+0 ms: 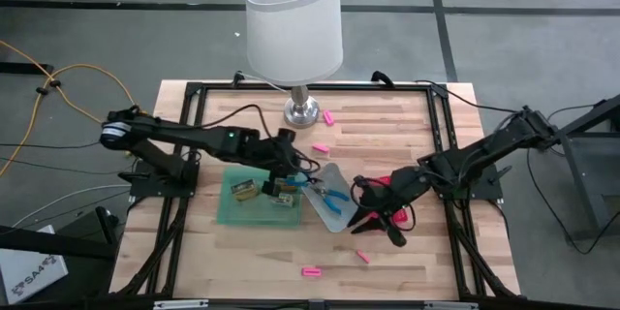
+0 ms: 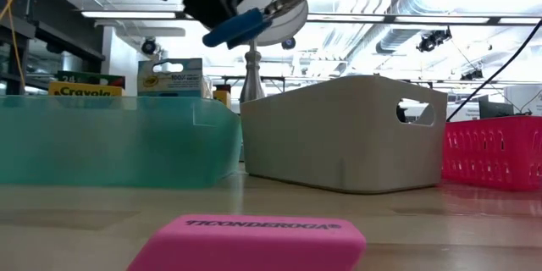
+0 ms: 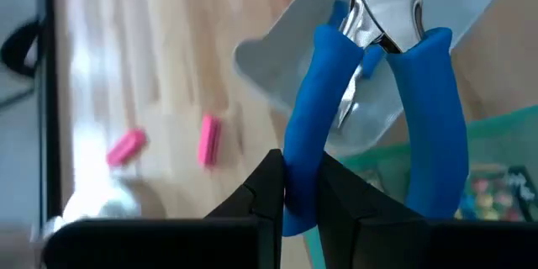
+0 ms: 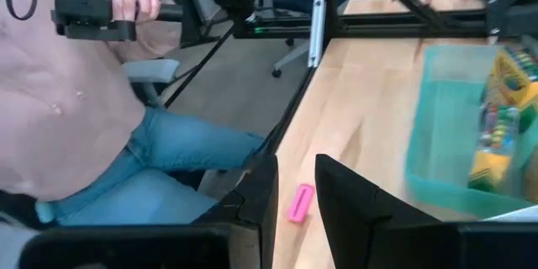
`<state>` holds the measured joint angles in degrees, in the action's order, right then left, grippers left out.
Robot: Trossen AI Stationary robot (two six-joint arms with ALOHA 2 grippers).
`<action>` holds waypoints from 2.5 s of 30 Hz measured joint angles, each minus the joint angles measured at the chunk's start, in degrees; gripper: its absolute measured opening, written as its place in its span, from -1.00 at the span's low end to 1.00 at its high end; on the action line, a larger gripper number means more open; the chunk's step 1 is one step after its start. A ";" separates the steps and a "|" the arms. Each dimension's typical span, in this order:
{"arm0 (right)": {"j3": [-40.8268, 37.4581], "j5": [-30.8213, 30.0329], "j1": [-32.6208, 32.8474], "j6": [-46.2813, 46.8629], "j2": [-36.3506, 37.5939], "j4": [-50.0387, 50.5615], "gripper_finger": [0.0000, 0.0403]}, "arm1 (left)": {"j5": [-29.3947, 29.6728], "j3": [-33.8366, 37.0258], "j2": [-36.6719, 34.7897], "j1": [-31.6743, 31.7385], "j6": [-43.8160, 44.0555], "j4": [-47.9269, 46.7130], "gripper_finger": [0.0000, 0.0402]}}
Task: Pick & Place School Supplies
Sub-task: Put the blue hole puncher into the gray bin
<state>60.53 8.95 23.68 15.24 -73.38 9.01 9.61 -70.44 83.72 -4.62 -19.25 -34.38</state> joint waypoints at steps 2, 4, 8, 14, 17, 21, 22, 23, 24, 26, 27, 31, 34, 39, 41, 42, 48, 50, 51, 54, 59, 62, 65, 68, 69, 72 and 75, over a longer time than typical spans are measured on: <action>0.00 0.10 0.83 0.87 0.00 -0.51 -0.64 | -2.06 -1.28 1.54 -0.01 -2.12 0.11 -0.82; 0.00 0.11 1.89 1.58 0.00 -0.86 -0.64 | -3.79 -2.66 3.31 -0.02 -3.69 0.49 -0.82; 0.00 0.14 4.45 1.89 0.00 -0.90 -0.64 | -4.83 -4.78 6.41 -0.02 -7.08 0.48 -0.82; 0.00 0.15 8.57 4.15 0.00 -1.30 -0.64 | -4.84 -8.59 10.53 0.00 -11.11 0.58 -0.82; 0.00 0.16 10.48 4.17 0.00 -2.09 -0.64 | -5.61 -10.84 12.17 0.00 -13.10 0.75 -0.82; 0.00 0.09 12.25 4.09 0.00 -2.65 -0.64 | -10.05 -13.43 13.78 0.39 -14.20 1.70 -0.82; 0.00 0.02 12.66 4.07 0.00 -2.78 -0.64 | -11.17 -13.64 14.14 0.44 -14.42 2.23 -0.82; 0.00 0.00 13.02 4.07 0.00 -2.91 -0.64 | -11.99 -13.65 14.41 0.49 -14.64 2.77 -0.82; 0.00 0.03 13.39 4.07 0.00 -3.22 -0.64 | -12.38 -13.65 14.55 0.69 -15.17 2.99 -0.82; 0.00 0.09 14.21 4.07 0.00 -3.51 -0.64 | -12.50 -13.65 14.64 0.85 -15.91 3.24 -0.82; 0.00 0.13 14.64 4.07 0.00 -3.71 -0.64 | -12.52 -13.65 14.87 0.88 -15.93 3.92 -0.82; 0.00 0.17 16.40 4.38 0.00 -3.92 -0.64 | -12.54 -13.63 15.78 1.55 -17.33 4.11 -0.82; -0.02 0.15 17.57 4.61 0.00 -4.95 -0.64 | -12.56 -13.62 16.74 1.93 -17.53 5.56 -0.83; -0.04 0.01 19.09 4.68 0.00 -6.50 -0.64 | -12.75 -13.56 19.88 2.25 -19.45 8.39 -0.83; -0.04 -0.24 19.72 4.65 0.00 -6.61 -0.64 | -13.56 -13.56 20.83 2.16 -19.44 9.78 -0.83; -0.04 -0.28 19.99 4.63 0.00 -6.92 -0.64 | -14.03 -13.56 21.21 2.04 -19.31 9.72 -0.83; -0.04 -0.81 20.59 4.52 0.00 -7.57 -0.64 | -15.20 -13.65 22.81 0.96 -19.45 12.79 -0.83; -0.04 -1.36 20.59 4.48 0.00 -7.57 -0.64 | -15.56 -13.57 22.97 0.90 -18.93 12.35 -0.83; -0.04 -1.51 20.59 4.48 0.00 -7.57 -0.64 | -15.57 -13.54 23.24 0.92 -18.81 12.63 -0.83; -0.04 -1.51 20.59 4.53 0.00 -7.58 -0.64 | -15.55 -13.56 23.94 0.97 -19.08 13.16 -0.83; -0.04 -1.53 20.59 4.54 0.00 -7.58 -0.64 | -15.75 -13.55 24.90 1.48 -19.27 13.80 -0.83; -0.04 -1.53 20.59 4.63 0.00 -7.60 -0.64 | -17.09 -13.64 25.88 1.63 -18.27 14.51 -0.83; -0.04 -1.53 20.59 4.63 0.00 -7.61 -0.64 | -17.26 -13.52 25.99 1.90 -16.96 12.97 -0.83; -0.04 -1.56 20.59 4.63 0.00 -7.94 -0.64 | -17.45 -13.61 26.49 2.14 -16.90 12.96 -0.83; -0.04 -1.55 20.59 4.63 0.00 -7.99 -0.64 | -17.73 -13.56 26.59 2.27 -16.91 12.26 -0.83; -0.04 -1.56 20.59 4.63 0.00 -7.99 -0.64 | -18.10 -13.56 27.11 2.37 -16.84 12.30 -0.83; -0.04 -1.56 20.59 4.63 0.00 -8.06 -0.64 | -18.08 -13.56 28.02 2.68 -16.74 11.66 -0.83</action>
<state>60.49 7.40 44.27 19.88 -73.38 0.94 -8.47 -84.01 111.74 -1.94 -35.99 -22.72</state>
